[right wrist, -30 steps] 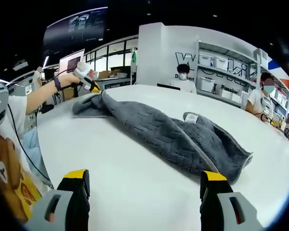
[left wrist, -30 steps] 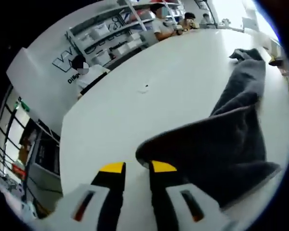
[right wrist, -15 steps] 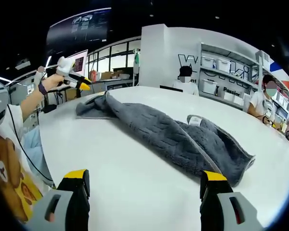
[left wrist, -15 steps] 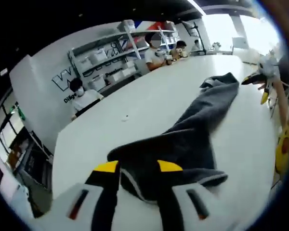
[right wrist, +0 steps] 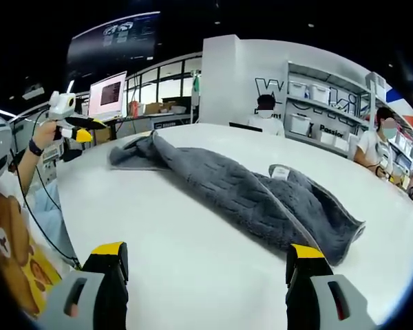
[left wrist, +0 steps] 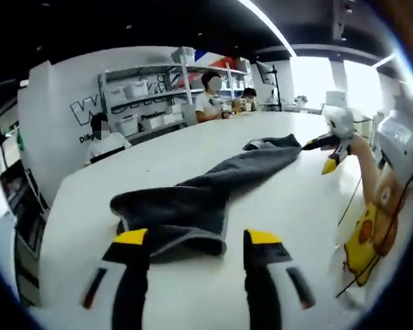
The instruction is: Fold the towel on the table until its edges align and the towel forms a compact rectangular stack.
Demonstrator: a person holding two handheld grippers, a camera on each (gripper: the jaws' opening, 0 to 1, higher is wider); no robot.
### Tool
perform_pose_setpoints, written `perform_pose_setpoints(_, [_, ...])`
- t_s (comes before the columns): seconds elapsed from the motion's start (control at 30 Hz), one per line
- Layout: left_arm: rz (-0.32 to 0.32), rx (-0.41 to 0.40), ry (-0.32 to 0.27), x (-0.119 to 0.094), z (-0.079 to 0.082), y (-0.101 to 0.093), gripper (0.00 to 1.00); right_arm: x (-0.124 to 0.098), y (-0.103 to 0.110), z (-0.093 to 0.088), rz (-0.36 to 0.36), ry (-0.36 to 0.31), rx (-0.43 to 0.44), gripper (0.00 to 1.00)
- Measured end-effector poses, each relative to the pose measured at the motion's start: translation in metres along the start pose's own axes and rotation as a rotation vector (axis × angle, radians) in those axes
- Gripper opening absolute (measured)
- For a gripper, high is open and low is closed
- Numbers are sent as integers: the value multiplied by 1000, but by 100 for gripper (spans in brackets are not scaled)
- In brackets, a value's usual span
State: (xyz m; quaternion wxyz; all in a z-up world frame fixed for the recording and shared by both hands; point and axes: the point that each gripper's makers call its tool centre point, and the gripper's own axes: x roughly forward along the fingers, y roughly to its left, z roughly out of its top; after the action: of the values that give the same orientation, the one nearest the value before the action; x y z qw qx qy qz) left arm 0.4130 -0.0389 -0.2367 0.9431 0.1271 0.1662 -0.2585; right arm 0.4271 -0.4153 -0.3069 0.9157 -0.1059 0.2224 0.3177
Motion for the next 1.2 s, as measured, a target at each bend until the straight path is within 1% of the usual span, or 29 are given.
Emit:
perform_pose_setpoints(0.1, [2, -36, -6, -5, -7, -9, 66, -2, 0, -1, -2, 0, 1, 100])
perform_pose_setpoints(0.17, [1, -51, -2, -9, -15, -16, 67, -4, -1, -2, -8, 2, 3, 100])
perform_pose_setpoints(0.2, [2, -73, 8, -11, -21, -20, 68, -4, -2, -3, -11, 4, 3, 100])
perform_pose_setpoints(0.3, [6, -89, 9, -15, -29, -28, 70, -5, -3, -4, -17, 9, 7, 100])
perform_pose_setpoints(0.37, [21, -125, -13, -17, -30, -31, 72, -5, -4, -6, -19, 13, 9, 100])
perform_pose_setpoints(0.43, [19, -157, -31, -19, -32, -37, 75, -5, -3, -6, -20, 15, 11, 100])
perform_pose_setpoints(0.5, [21, -173, -53, -21, -34, -40, 76, -5, -2, -7, -19, 17, 12, 100])
perform_pose_setpoints(0.67, [38, -207, -67, -23, -39, -43, 78, -6, -2, -9, -28, 28, 13, 100])
perform_pose_setpoints(0.7, [54, -219, -83, -24, -38, -42, 78, -6, -3, -10, -31, 27, 16, 100])
perform_pose_setpoints(0.8, [48, -219, -86, -24, -38, -45, 81, -8, -3, -11, -36, 30, 18, 100])
perform_pose_setpoints(1.03, [49, -234, -103, -24, -38, -46, 82, -12, -7, -15, -58, 40, 26, 100])
perform_pose_setpoints(1.1, [54, -239, -88, -23, -43, -47, 84, -13, -8, -16, -65, 44, 29, 100])
perform_pose_setpoints(1.2, [69, -226, -51, -21, -51, -46, 88, -14, -10, -18, -74, 49, 36, 100])
